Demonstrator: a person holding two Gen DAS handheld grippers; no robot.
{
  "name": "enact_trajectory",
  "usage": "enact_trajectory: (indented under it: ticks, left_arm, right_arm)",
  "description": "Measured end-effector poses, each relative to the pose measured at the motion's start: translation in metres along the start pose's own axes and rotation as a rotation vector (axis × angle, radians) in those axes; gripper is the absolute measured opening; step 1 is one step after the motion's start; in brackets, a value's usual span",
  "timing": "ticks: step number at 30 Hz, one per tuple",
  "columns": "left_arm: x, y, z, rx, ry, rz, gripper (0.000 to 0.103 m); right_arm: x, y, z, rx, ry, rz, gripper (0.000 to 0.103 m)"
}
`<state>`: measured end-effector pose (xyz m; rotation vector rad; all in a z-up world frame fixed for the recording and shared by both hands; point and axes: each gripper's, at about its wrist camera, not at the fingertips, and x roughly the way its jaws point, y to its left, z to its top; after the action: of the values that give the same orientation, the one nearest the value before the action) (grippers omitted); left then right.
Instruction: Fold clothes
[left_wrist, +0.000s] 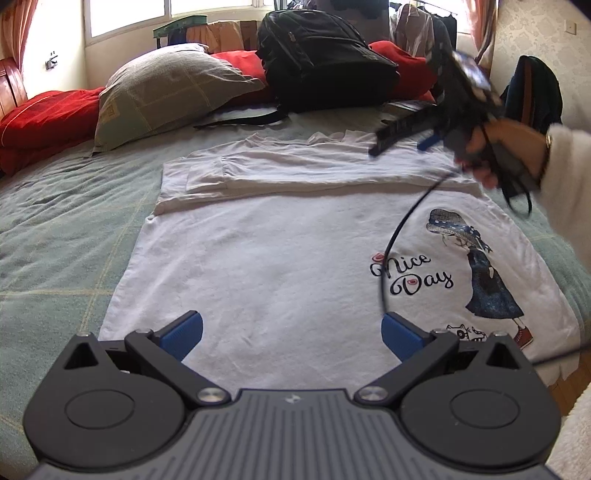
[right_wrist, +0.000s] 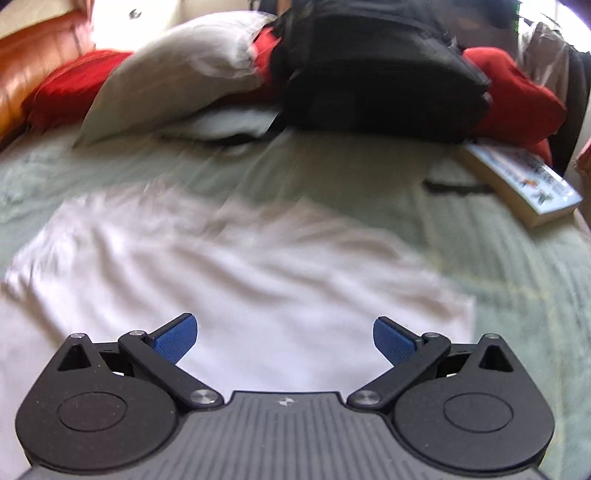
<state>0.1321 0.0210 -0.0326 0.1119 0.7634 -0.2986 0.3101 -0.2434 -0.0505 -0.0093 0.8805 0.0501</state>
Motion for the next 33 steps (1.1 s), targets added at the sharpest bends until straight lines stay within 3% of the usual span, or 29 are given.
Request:
enact_trajectory:
  ticks: [4,9,12,19,25,31,33]
  left_arm:
    - [0.0,0.007,-0.004,-0.007,0.006,0.013,0.102]
    - [-0.01,0.02,-0.006,-0.043,-0.021,0.028,0.102]
    - [-0.016,0.026,-0.007,-0.059,-0.039,0.035,0.102]
    - [-0.019,0.035,-0.011,-0.079,-0.039,0.041,0.102]
    - [-0.018,0.043,-0.011,-0.092,-0.051,0.037,0.102]
    - [-0.017,0.049,-0.009,-0.101,-0.061,0.029,0.102]
    - [-0.016,0.051,-0.01,-0.105,-0.057,0.029,0.102]
  right_arm:
    - [0.003,0.008,-0.015,-0.023,0.013,-0.013,0.103]
    - [-0.015,0.017,0.017,0.041,-0.007,0.067,0.103]
    - [-0.005,0.04,0.037,0.003,-0.012,0.048,0.103]
    - [0.071,0.075,0.053,0.006,0.052,-0.011,0.103]
    - [0.066,0.075,0.072,0.075,0.039,0.013,0.103]
    - [0.074,0.107,0.066,-0.022,0.093,0.015,0.103]
    - [0.085,0.111,0.068,-0.031,0.065,-0.004,0.103]
